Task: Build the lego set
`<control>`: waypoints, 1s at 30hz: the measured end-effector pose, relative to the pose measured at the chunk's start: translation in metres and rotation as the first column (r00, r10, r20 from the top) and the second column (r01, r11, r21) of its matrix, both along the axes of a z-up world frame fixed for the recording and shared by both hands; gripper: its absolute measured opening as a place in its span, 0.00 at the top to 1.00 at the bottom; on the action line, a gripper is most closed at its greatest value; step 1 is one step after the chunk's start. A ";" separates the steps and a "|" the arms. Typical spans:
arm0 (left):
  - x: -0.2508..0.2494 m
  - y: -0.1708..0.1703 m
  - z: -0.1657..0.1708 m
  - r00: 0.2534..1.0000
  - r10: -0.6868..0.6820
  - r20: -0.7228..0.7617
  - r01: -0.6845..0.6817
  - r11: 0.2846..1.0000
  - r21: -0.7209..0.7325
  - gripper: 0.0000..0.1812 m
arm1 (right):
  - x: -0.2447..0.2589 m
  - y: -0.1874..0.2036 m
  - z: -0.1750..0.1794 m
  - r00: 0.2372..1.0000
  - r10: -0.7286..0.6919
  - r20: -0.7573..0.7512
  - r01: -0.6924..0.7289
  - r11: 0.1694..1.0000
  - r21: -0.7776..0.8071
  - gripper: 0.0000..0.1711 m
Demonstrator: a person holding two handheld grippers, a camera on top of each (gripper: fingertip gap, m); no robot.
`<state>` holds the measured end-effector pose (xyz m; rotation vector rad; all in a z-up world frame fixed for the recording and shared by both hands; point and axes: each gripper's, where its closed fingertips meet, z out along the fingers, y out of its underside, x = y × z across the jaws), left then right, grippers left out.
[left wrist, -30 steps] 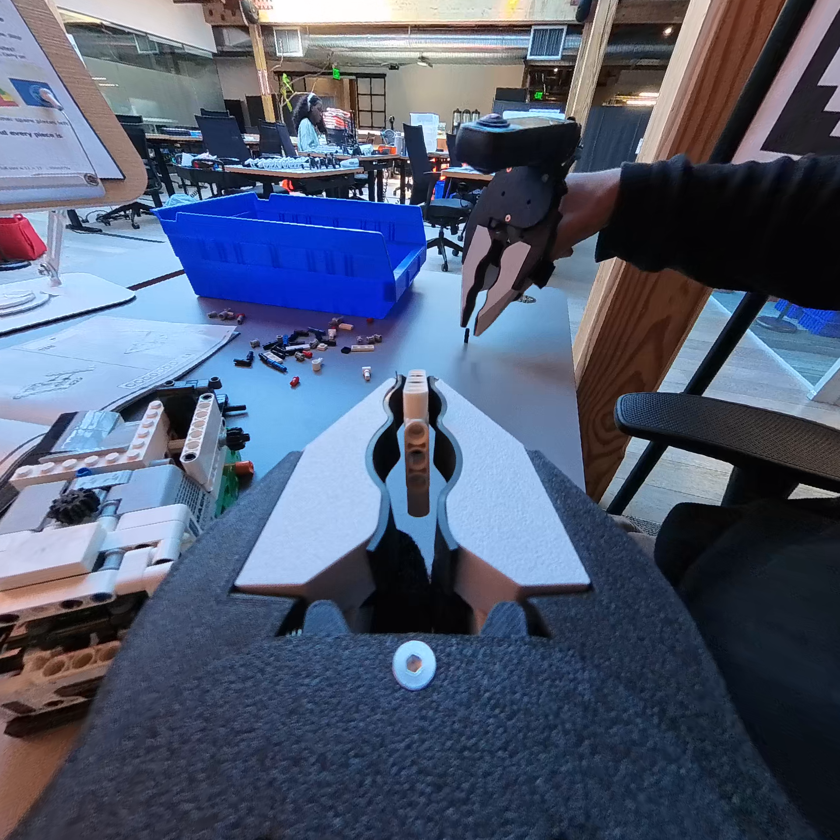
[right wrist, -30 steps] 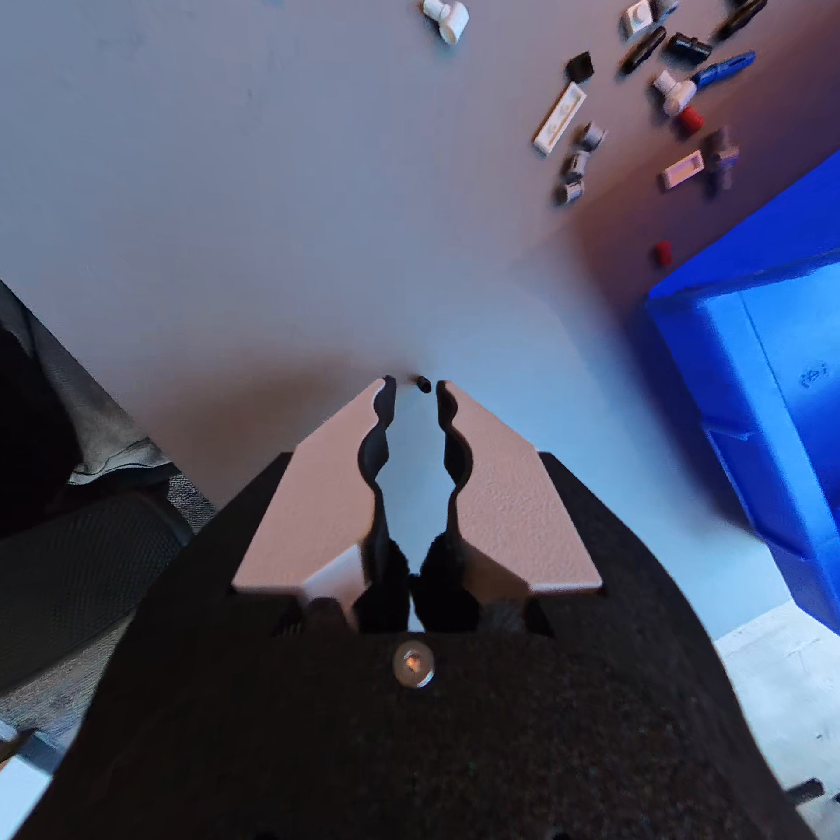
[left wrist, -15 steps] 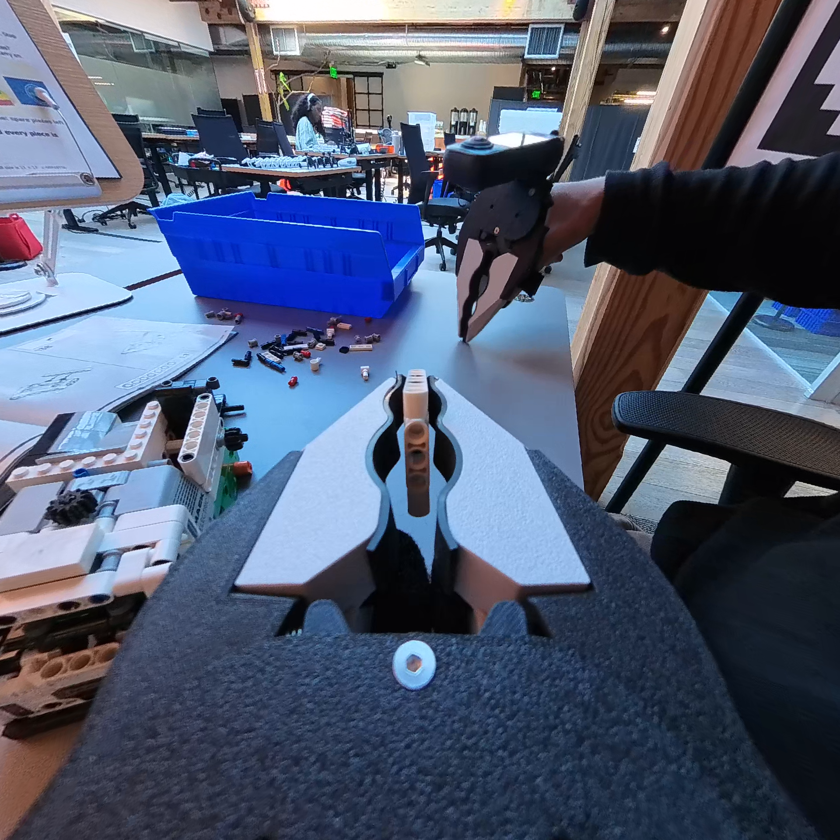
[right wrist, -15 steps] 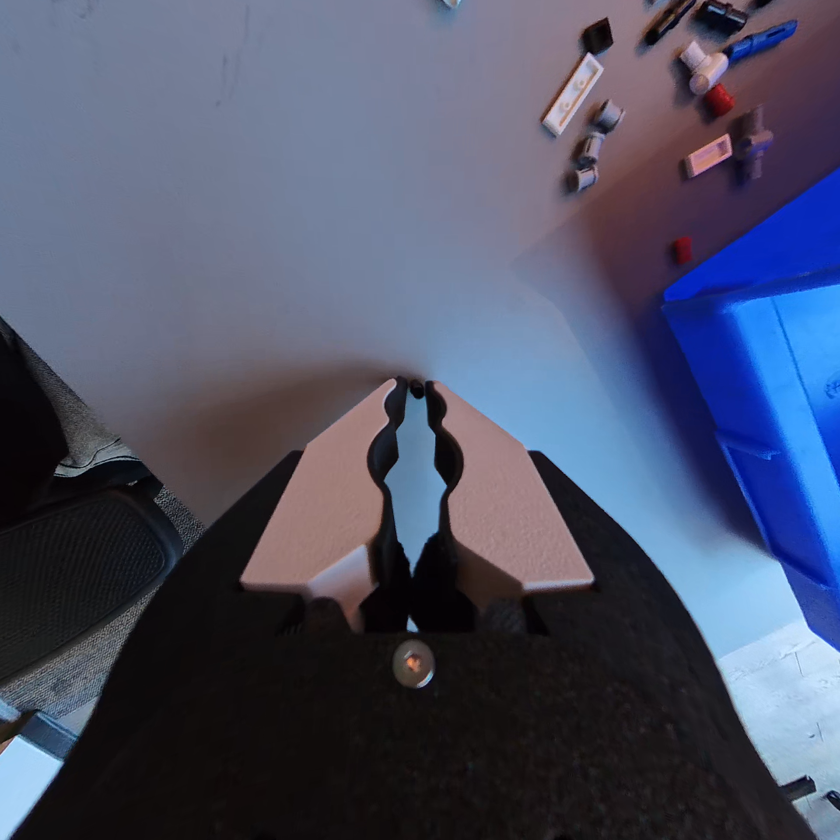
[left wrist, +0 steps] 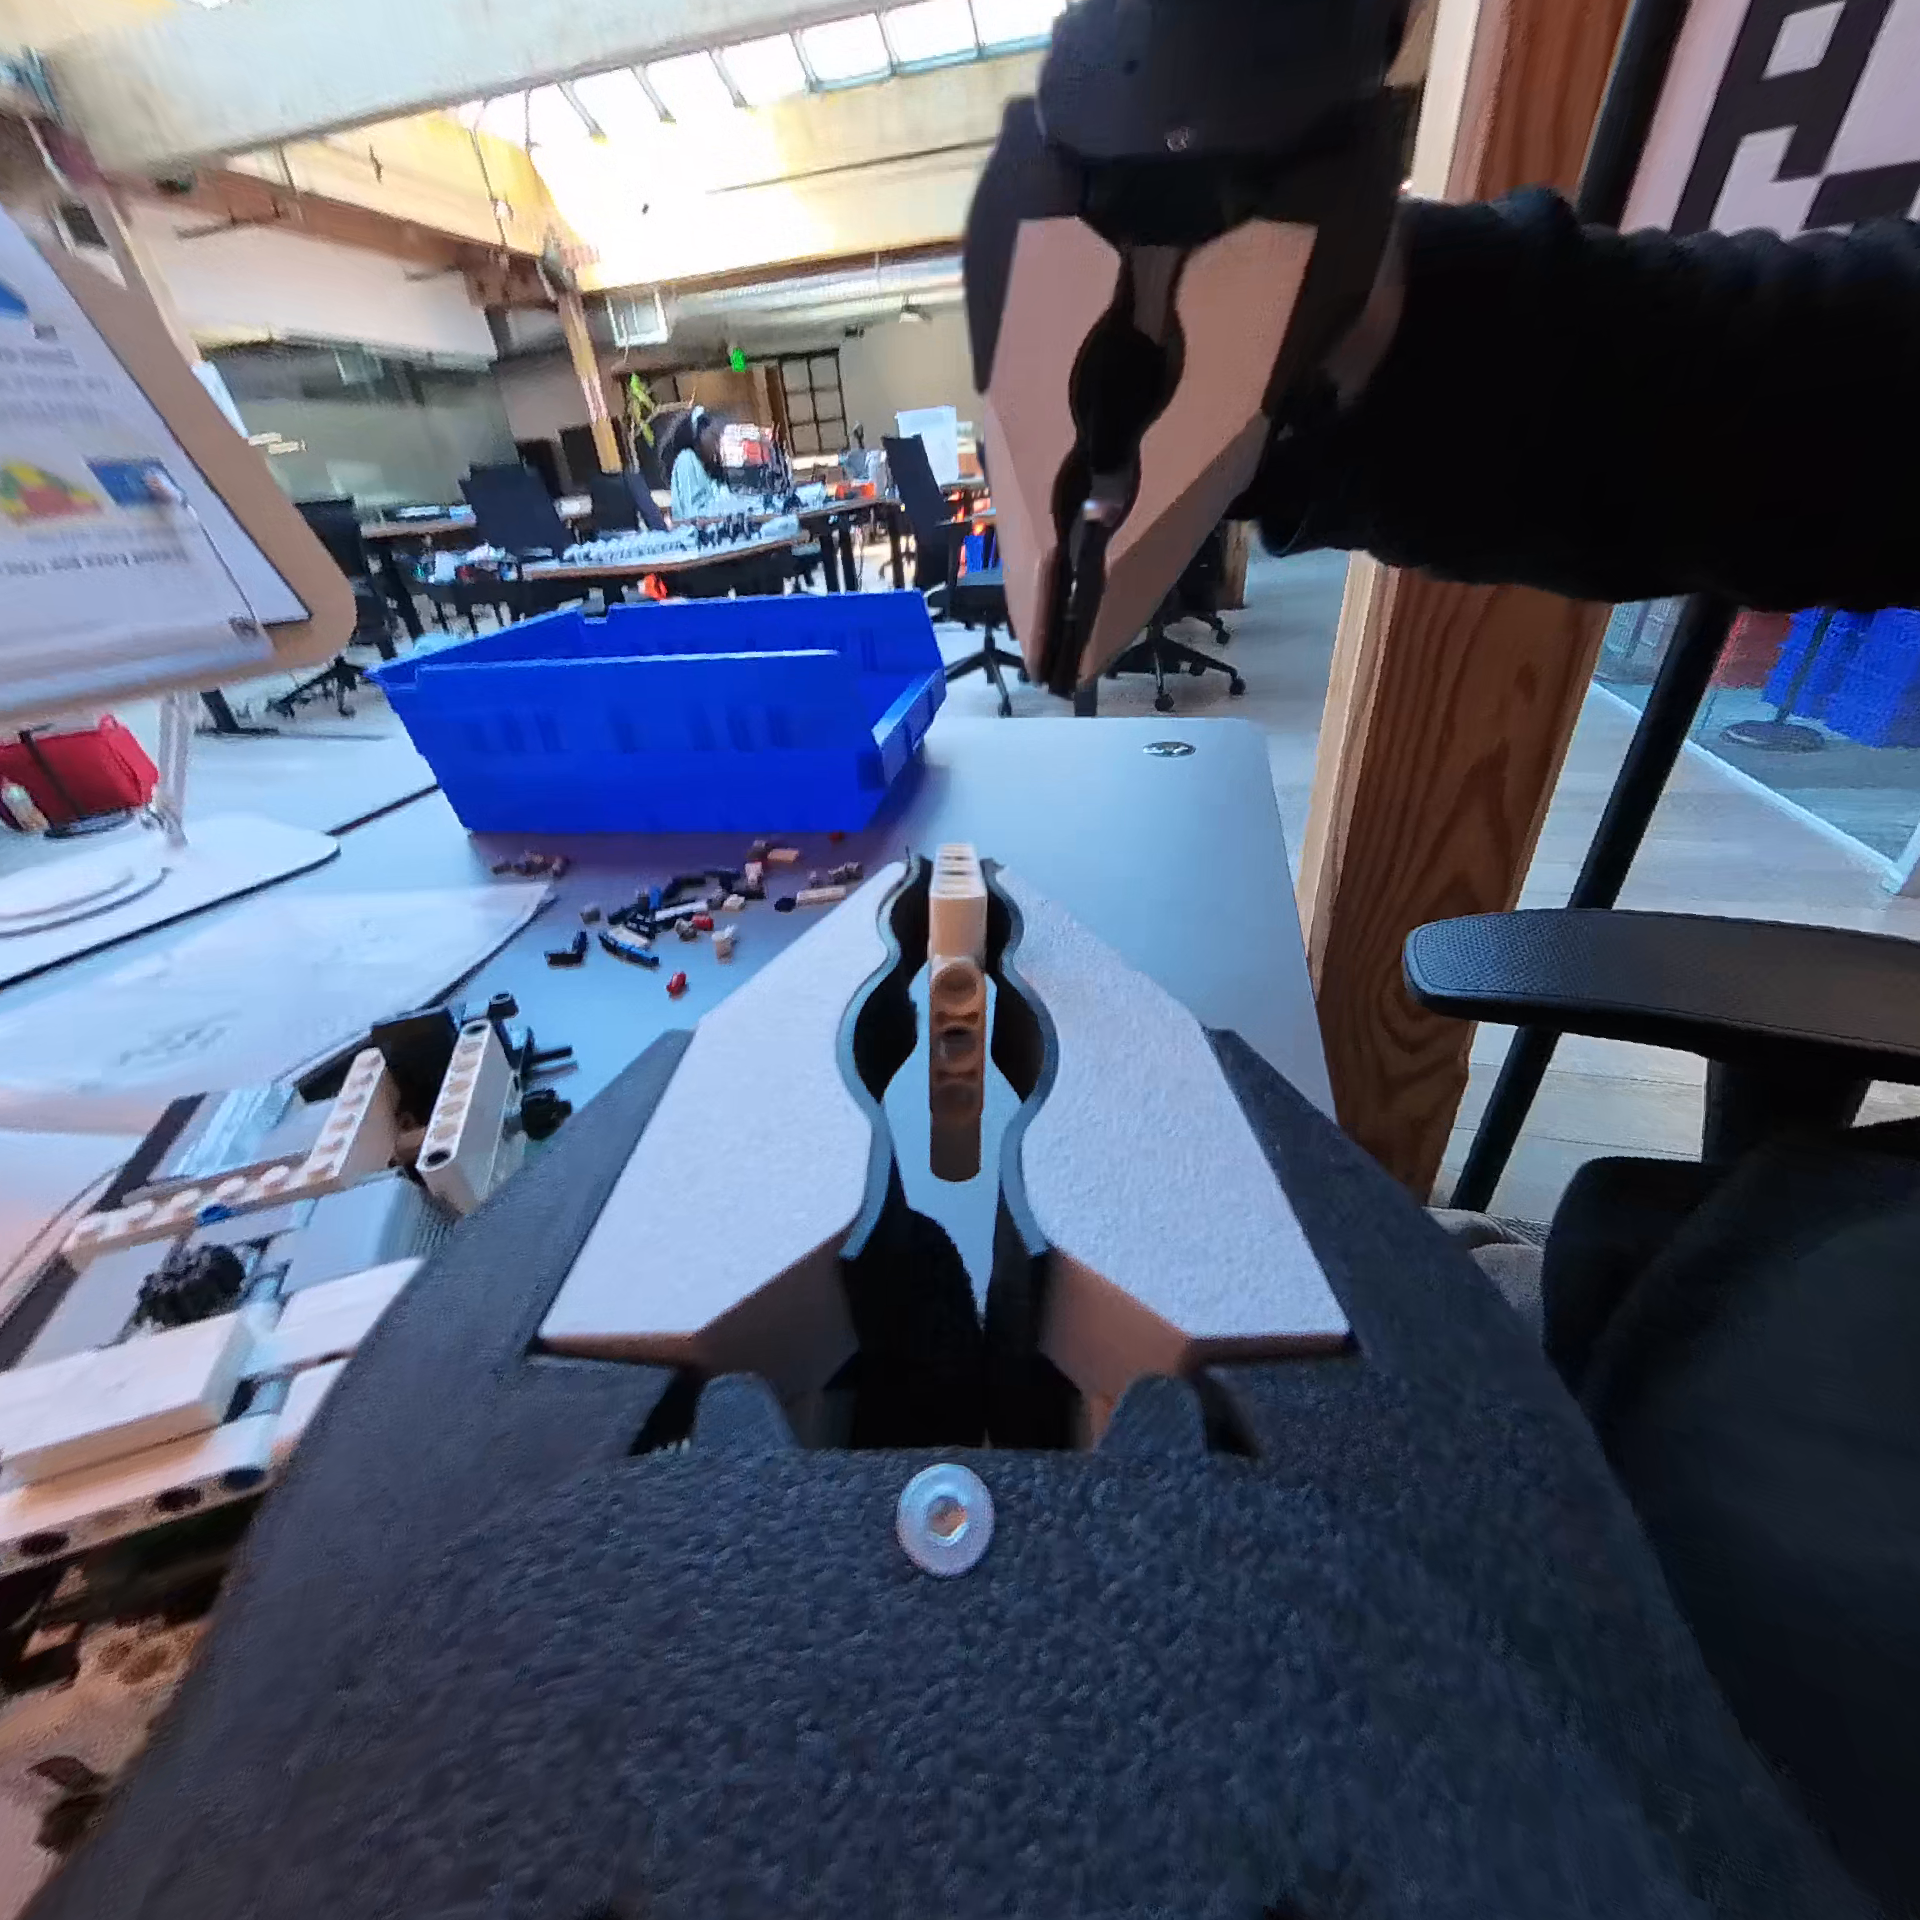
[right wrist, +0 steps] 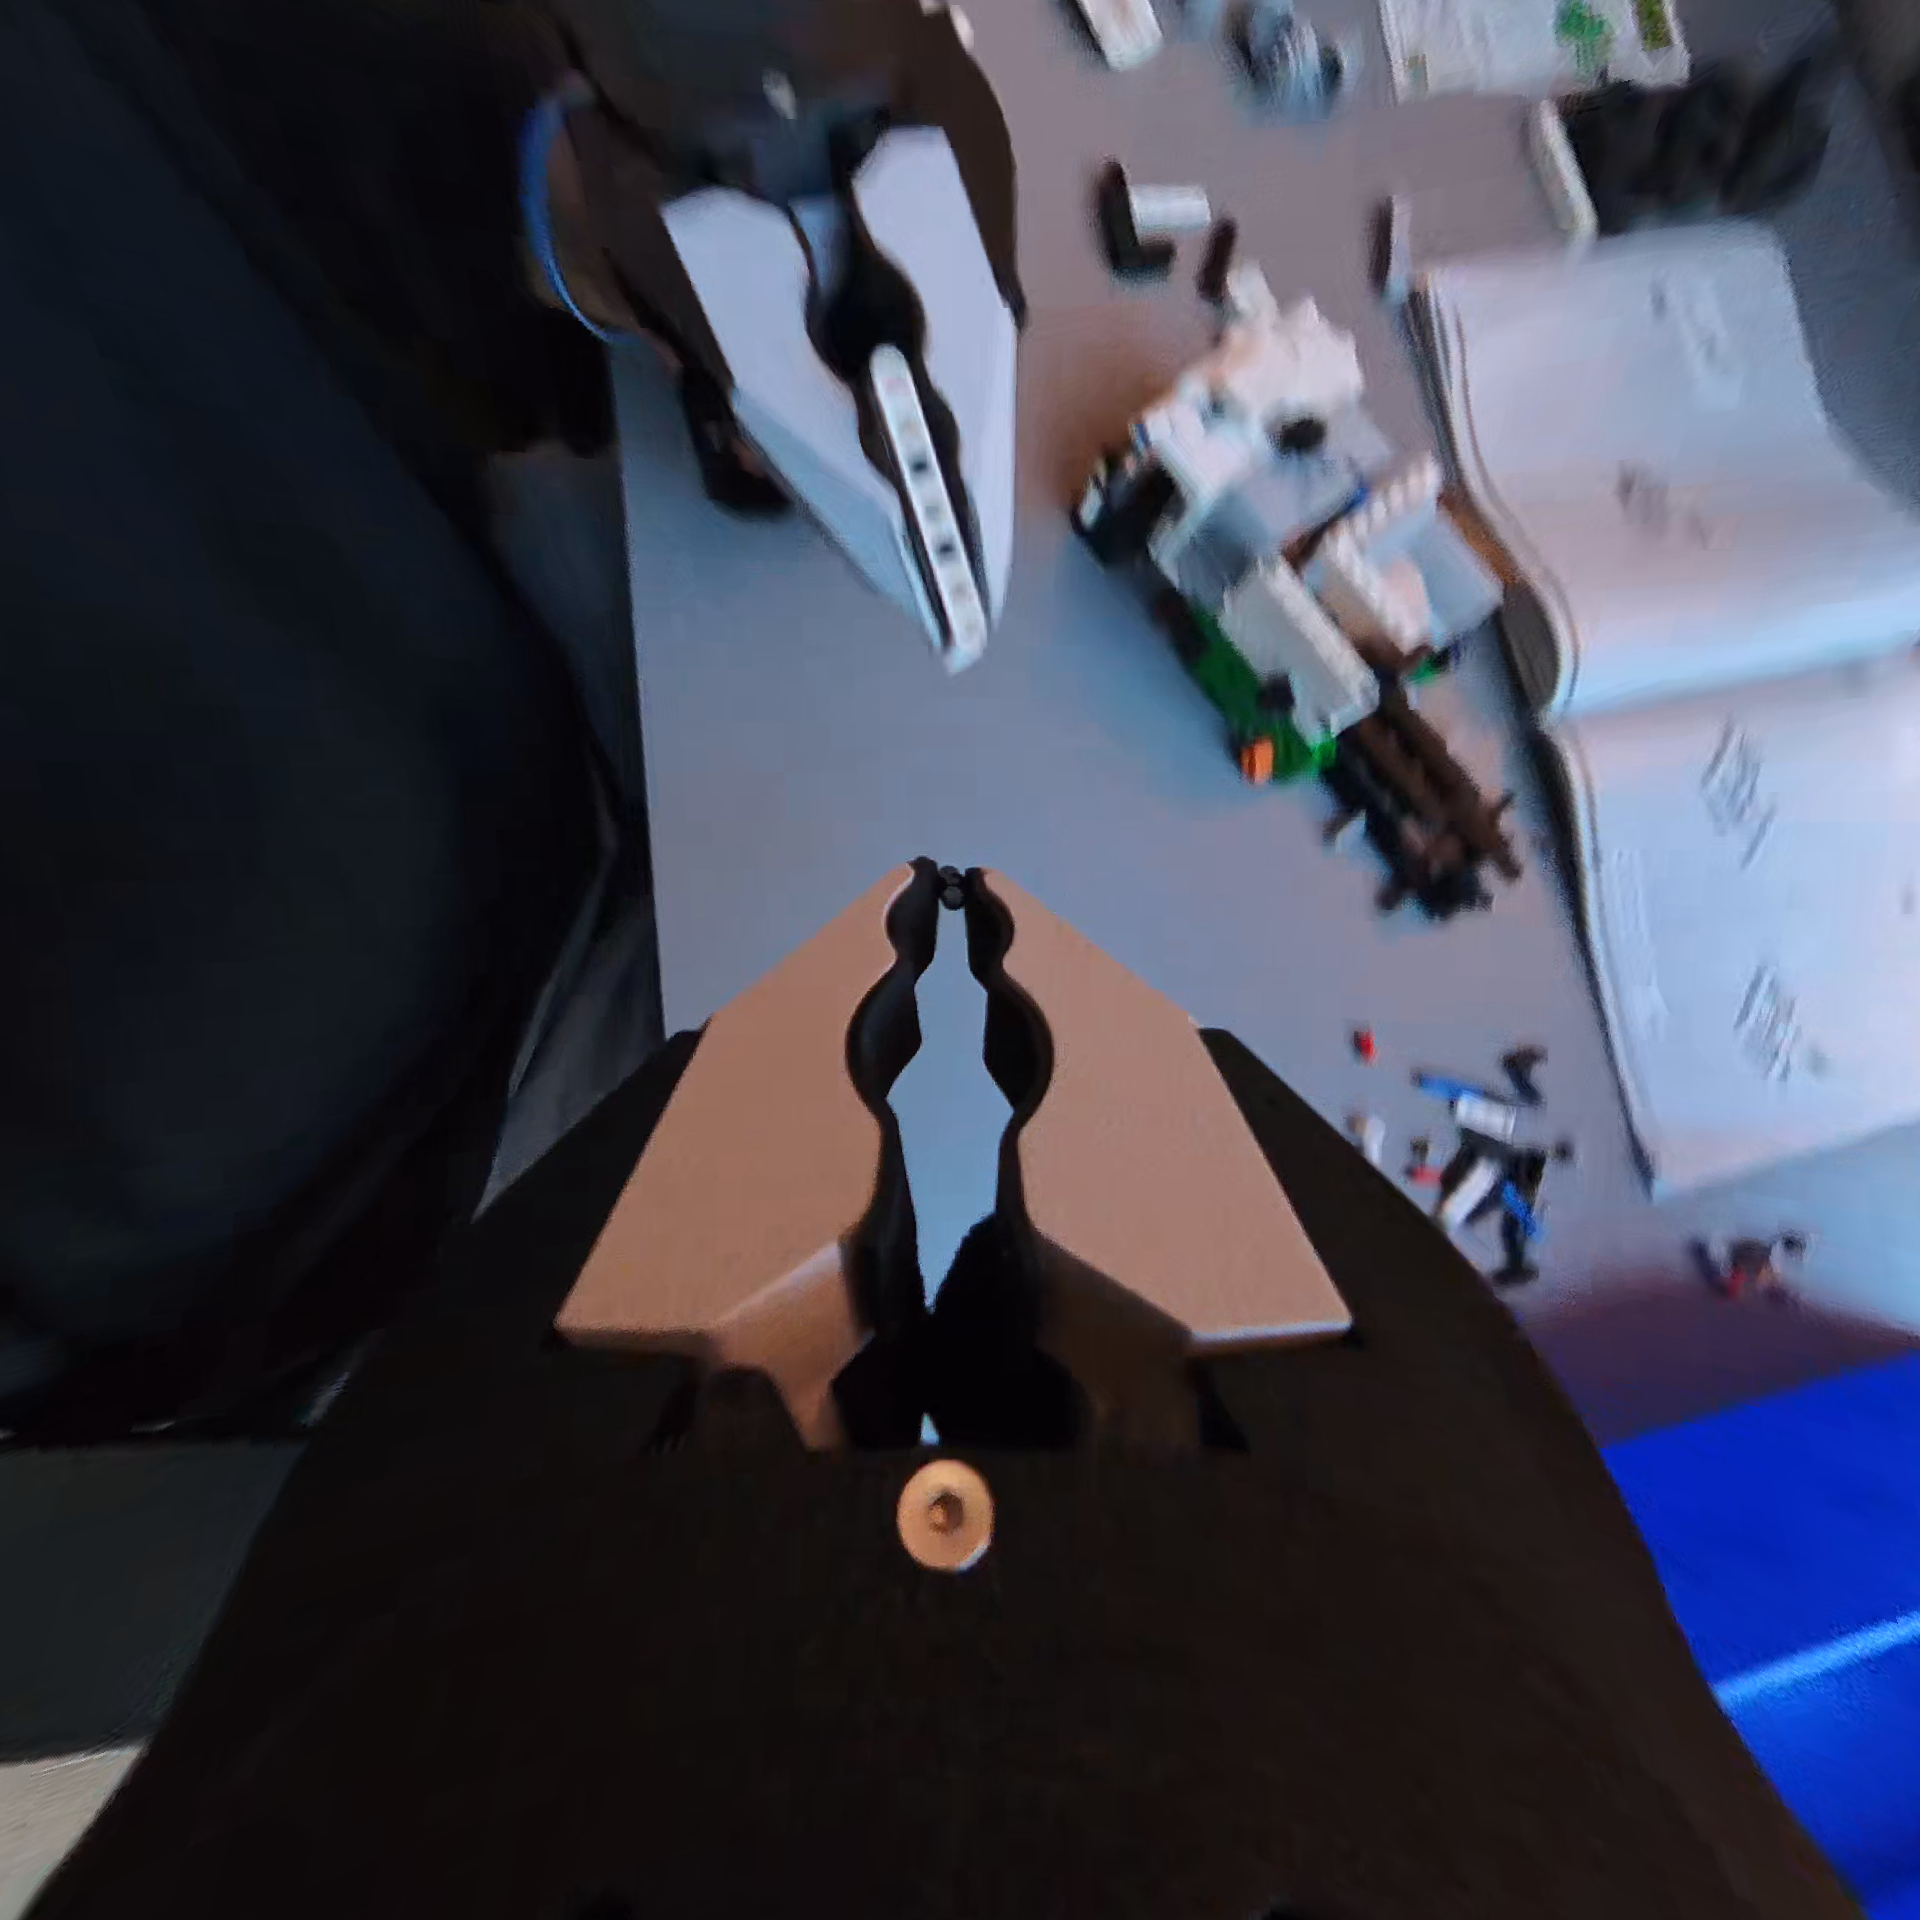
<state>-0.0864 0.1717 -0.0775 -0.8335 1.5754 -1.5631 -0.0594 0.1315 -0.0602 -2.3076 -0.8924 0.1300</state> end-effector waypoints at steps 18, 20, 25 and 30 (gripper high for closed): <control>-0.003 -0.008 -0.002 0.999 -0.046 0.020 0.045 0.998 0.043 0.96 | -0.039 0.042 -0.012 0.992 0.111 0.064 -0.111 0.994 -0.003 0.98; -0.004 -0.009 0.000 0.998 -0.055 0.019 0.054 0.998 0.026 0.96 | -0.041 0.042 -0.012 0.991 0.120 0.060 -0.120 0.993 -0.008 0.98; -0.008 -0.005 0.008 0.996 -0.080 0.026 0.081 0.995 -0.058 0.97 | -0.045 0.046 -0.005 0.991 0.129 0.043 -0.128 0.991 -0.025 0.97; -0.013 0.001 0.020 0.993 -0.110 0.049 0.117 0.980 -0.160 0.97 | -0.051 0.054 0.006 0.985 0.171 0.032 -0.170 0.985 -0.022 0.97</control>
